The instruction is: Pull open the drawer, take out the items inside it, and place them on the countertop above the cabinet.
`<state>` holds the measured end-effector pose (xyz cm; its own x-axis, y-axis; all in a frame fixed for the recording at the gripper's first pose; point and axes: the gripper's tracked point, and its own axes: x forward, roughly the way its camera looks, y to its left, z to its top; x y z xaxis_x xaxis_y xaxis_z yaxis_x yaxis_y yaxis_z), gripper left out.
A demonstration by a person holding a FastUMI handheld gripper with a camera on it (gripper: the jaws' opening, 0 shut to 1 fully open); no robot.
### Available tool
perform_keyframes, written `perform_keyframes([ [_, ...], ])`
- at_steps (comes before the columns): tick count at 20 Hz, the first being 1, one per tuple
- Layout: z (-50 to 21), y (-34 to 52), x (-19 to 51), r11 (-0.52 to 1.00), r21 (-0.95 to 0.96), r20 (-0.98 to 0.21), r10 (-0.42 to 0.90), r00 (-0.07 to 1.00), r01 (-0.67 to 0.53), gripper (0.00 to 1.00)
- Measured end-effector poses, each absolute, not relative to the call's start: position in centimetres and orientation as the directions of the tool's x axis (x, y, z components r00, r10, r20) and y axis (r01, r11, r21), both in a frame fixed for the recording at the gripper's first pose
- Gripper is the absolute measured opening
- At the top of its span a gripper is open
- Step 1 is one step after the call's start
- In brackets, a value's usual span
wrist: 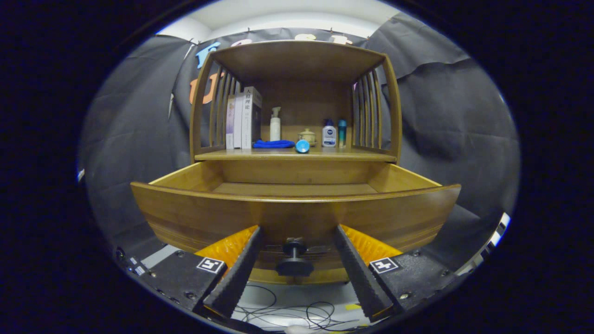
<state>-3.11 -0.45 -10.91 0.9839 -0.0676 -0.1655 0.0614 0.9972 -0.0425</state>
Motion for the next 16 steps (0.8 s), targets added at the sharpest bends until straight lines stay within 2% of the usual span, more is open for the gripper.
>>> perform_keyframes([
  [4,-10.5,-0.8,-1.5,0.999,-0.011,-0.166,-0.038,0.985,0.037,0.99],
  [16,-9.0,-0.3,3.1,0.998,-0.019,-0.180,-0.059,0.982,0.056,0.99],
])
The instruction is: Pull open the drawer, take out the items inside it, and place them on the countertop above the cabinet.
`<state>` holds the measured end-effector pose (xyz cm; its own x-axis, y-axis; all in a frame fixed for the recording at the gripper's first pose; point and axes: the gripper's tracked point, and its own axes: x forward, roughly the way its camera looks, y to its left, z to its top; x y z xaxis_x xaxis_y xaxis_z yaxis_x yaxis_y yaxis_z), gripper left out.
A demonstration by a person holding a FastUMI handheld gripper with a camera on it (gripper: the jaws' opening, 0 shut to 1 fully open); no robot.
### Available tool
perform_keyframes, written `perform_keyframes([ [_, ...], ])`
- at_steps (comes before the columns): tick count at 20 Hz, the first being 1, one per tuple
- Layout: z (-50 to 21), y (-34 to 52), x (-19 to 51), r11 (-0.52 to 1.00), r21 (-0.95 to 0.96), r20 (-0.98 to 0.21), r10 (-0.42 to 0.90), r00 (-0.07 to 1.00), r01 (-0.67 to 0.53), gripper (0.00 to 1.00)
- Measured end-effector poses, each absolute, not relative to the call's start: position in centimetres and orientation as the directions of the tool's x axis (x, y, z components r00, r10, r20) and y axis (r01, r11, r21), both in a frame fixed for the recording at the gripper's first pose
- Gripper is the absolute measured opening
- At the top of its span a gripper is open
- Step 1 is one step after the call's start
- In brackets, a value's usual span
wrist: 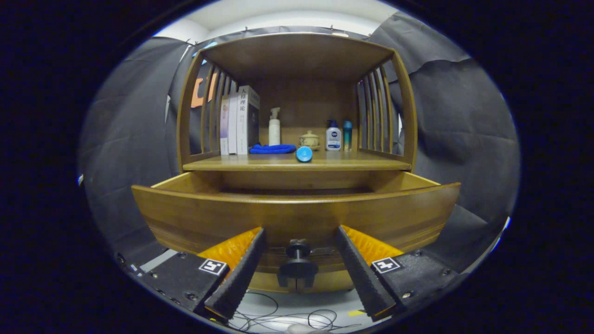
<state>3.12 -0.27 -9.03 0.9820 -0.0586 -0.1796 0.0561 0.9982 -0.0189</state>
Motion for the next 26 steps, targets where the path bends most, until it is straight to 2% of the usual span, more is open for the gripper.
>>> perform_keyframes([
  [26,-7.9,-0.7,15.0,0.998,-0.021,-0.217,-0.070,0.974,0.067,0.99],
])
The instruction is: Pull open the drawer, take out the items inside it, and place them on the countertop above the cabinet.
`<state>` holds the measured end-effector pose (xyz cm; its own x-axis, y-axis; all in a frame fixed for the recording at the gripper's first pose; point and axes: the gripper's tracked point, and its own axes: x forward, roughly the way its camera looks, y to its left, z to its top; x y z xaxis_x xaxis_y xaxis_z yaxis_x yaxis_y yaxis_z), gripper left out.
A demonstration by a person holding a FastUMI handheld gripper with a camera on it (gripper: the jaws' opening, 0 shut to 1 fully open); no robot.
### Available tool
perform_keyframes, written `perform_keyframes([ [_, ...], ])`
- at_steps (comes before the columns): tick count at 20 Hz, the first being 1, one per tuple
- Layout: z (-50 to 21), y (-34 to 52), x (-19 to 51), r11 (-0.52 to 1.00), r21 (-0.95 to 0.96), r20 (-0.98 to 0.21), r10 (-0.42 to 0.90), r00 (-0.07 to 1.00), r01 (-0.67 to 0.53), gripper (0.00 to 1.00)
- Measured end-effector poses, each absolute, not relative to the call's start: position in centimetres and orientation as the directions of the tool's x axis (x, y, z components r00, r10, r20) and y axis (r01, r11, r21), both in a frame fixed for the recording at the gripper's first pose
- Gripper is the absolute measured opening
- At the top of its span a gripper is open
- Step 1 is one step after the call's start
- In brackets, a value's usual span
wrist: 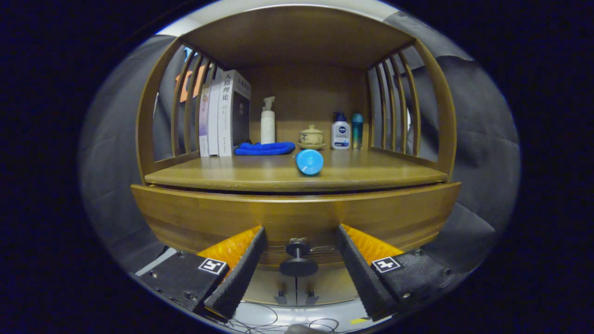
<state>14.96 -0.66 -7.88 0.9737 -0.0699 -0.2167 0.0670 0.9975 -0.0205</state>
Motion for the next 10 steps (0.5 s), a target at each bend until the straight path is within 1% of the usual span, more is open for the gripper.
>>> perform_keyframes([
  [6,-7.8,-0.7,16.7,0.997,-0.023,-0.210,-0.074,0.975,0.071,0.99],
  [10,-8.0,-0.6,16.8,0.998,0.000,-0.180,-0.067,0.981,0.068,0.99],
])
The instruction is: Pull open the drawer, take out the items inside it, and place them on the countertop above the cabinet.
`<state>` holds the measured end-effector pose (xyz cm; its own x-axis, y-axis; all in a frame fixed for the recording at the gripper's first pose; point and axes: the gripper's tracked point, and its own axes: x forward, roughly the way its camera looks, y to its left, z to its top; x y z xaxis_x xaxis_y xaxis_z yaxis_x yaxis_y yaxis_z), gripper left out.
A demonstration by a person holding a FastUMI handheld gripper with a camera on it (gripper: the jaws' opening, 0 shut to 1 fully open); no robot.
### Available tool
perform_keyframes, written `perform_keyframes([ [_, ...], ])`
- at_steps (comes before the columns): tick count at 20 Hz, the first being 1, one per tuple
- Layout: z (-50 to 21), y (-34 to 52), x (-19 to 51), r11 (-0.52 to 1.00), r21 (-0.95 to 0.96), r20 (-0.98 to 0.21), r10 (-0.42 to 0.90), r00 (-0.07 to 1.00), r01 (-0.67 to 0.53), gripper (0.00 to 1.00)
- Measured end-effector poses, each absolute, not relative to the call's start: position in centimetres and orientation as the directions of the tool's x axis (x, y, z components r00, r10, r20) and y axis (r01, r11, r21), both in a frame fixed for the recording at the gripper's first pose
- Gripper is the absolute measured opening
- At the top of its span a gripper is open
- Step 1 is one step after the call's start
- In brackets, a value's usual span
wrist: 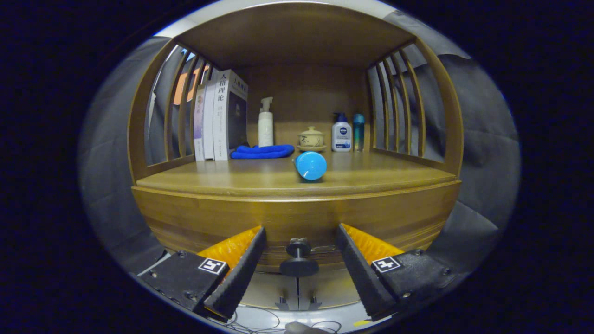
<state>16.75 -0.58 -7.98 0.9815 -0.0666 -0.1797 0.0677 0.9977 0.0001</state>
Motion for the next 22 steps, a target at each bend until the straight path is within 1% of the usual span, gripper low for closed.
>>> perform_keyframes([
  [3,-8.1,-0.8,16.7,0.998,-0.011,-0.189,-0.069,0.979,0.069,0.99],
  [11,-7.8,-0.9,16.2,0.998,-0.012,-0.261,-0.063,0.963,0.061,0.99],
  [17,-4.1,-2.0,10.1,0.998,-0.020,-0.200,-0.067,0.978,0.064,0.99],
  [22,0.2,-2.3,2.8,0.999,-0.006,-0.096,-0.044,0.994,0.044,1.00],
])
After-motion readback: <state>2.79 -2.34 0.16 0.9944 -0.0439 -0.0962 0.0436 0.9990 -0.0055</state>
